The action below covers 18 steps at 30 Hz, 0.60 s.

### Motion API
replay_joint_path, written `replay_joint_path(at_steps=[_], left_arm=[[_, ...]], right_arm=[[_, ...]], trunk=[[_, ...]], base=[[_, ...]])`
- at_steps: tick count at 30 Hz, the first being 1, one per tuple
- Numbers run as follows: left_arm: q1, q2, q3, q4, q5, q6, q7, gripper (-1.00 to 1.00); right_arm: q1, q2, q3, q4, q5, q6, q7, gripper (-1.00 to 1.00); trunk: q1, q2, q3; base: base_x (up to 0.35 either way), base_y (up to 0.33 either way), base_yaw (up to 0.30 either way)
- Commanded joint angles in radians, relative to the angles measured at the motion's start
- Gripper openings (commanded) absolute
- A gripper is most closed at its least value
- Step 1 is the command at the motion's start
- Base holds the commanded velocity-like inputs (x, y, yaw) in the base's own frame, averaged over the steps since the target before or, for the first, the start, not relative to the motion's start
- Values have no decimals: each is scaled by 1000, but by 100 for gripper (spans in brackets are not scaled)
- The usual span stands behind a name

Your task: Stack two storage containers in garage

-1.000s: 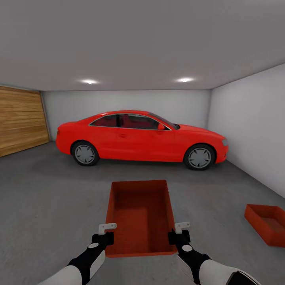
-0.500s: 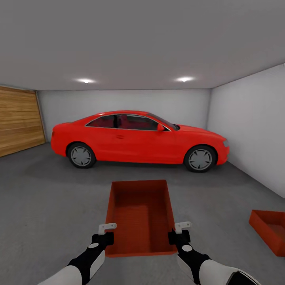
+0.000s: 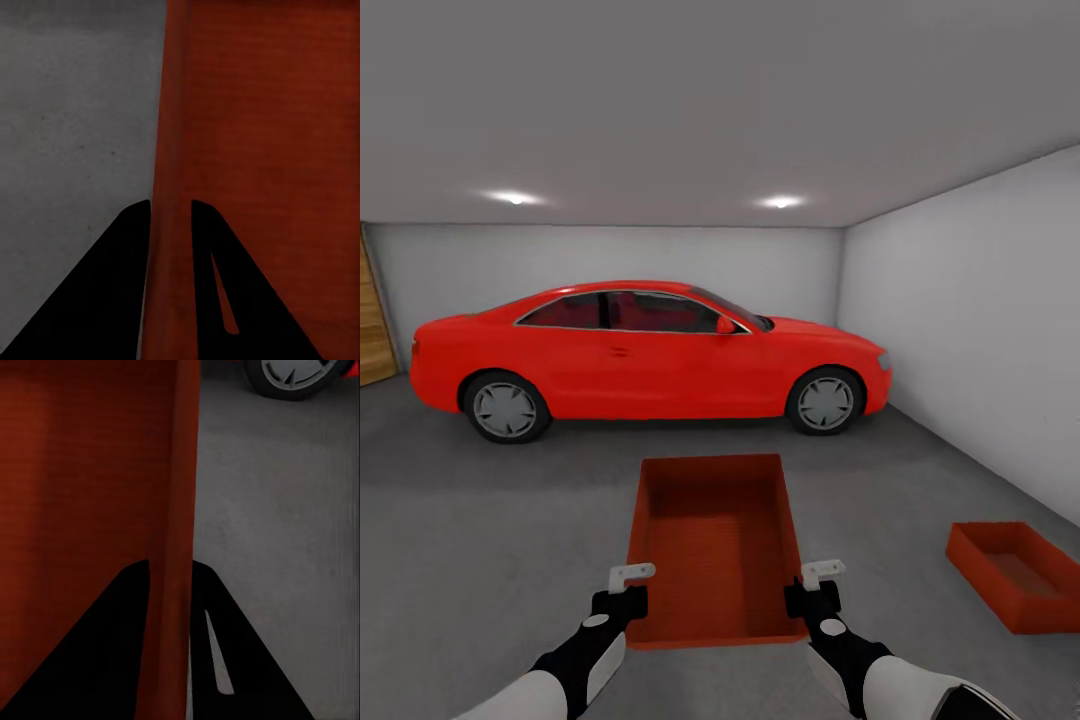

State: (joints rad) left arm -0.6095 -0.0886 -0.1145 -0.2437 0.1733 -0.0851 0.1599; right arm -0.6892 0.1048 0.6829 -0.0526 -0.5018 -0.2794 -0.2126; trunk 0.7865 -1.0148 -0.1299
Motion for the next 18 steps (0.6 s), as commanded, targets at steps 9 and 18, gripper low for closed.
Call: replay_joint_path(at_steps=[9, 18], left_arm=[[0, 7, -20, -2, -5, -28, 39, -100], [0, 7, -20, -2, -5, -28, 39, -100]], right_arm=[[-1, 1, -77, -1, -4, 5, 4, -100], [-1, 1, -77, -1, -4, 5, 4, -100]], trunk=[[1, -1, -1], [1, -1, -1]], base=[[322, 0, -281], [322, 0, -283]])
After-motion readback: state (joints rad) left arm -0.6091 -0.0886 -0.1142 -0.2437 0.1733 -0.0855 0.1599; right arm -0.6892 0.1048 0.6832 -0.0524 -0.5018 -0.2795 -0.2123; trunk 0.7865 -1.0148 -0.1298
